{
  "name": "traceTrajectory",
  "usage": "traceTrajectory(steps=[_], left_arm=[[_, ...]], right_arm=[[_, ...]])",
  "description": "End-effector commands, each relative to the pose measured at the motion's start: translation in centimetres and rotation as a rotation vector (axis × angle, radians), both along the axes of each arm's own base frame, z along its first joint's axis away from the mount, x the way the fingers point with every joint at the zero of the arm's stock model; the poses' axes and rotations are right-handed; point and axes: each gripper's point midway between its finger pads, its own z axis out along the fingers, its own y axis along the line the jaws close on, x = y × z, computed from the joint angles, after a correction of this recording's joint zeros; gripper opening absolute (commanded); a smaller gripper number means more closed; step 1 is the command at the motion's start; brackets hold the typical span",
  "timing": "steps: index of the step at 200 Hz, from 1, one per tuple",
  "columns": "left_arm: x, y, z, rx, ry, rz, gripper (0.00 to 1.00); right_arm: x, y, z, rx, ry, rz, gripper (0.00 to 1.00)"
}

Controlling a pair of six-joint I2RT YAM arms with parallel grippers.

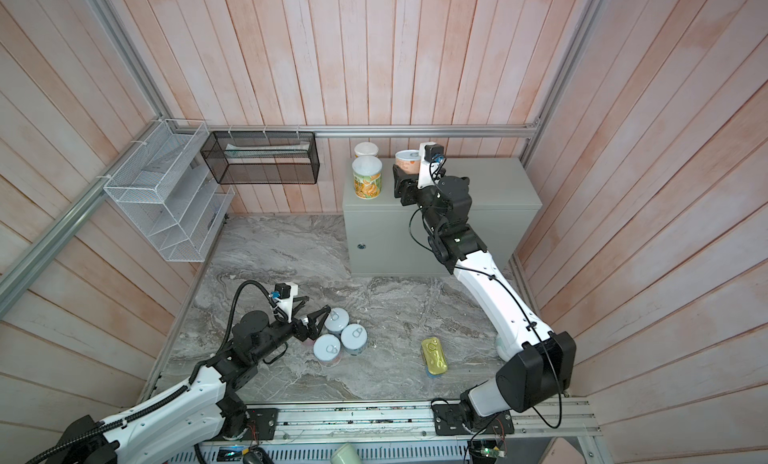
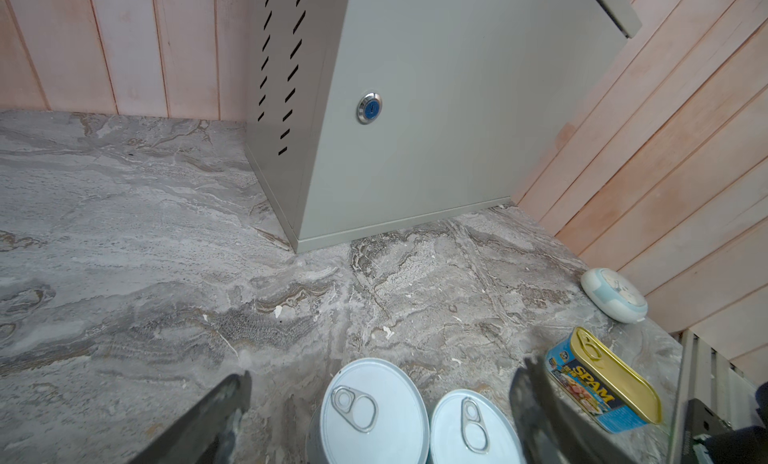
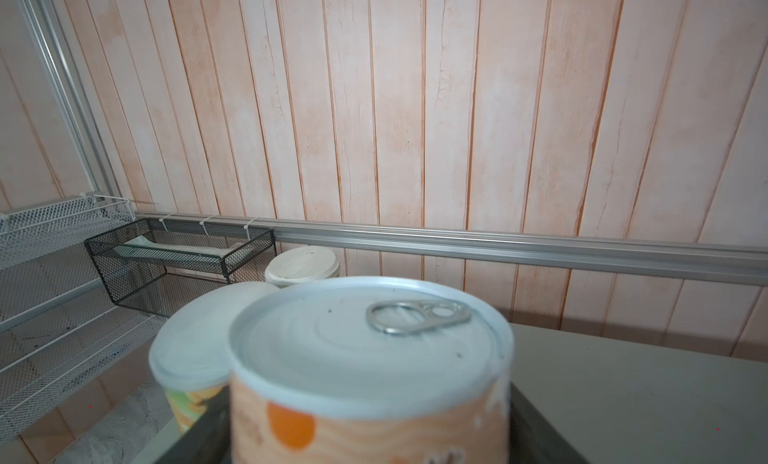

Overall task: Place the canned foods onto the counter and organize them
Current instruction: 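Carry the orange-printed can onto the cabinet top beside the peach canister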

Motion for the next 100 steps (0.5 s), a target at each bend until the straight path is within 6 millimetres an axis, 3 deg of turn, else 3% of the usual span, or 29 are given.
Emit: traceTrajectory(steps=[1,100], left_arm=[[0.3,0.4,0.2,0.009,-0.024,0.02,1.0],[0.5,0.4,-0.3,0.027,-0.021,0.03,1.0]], right_arm=[[-0.2,-0.2,4.6,0.054,-0.114,0.045,0.64],[6.7,1.4,1.2,0.017,-0.041,0.056,0.64]])
